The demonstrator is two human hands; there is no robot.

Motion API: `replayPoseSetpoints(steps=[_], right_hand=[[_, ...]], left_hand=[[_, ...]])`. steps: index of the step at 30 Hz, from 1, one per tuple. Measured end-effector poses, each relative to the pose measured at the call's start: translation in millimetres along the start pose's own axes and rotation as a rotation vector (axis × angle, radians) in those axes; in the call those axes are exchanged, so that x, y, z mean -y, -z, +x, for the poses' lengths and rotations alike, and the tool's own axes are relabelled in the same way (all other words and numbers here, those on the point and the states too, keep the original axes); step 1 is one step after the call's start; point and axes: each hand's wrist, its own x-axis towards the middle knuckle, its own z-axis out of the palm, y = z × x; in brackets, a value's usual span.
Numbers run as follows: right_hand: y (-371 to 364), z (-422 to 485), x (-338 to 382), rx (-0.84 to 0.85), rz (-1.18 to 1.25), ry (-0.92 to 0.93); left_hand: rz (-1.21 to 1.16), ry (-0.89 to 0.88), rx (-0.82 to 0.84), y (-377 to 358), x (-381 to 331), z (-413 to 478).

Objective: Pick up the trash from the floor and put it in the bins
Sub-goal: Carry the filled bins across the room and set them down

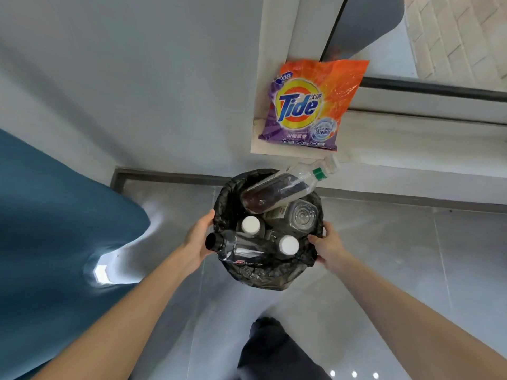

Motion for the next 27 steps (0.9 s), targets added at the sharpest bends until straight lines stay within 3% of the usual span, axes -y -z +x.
replayPoseSetpoints(steps=[7, 11, 17, 27], right_hand=[[2, -19, 10, 0.024, 0.024, -0.082], [15, -58, 35, -0.002, -0.044, -0.152], [52, -169, 95, 0.004, 0.033, -0.137], [135, -393, 161, 0.043, 0.296, -0.01]], left_hand=[[0.049, 0.03, 0.065, 0, -9, -14], [0.073, 0.009, -0.054, -5, -30, -55], [0.149, -0.072, -0.061, -13, -90, -157], [0.205, -0.253, 0.099, -65, -178, -378]])
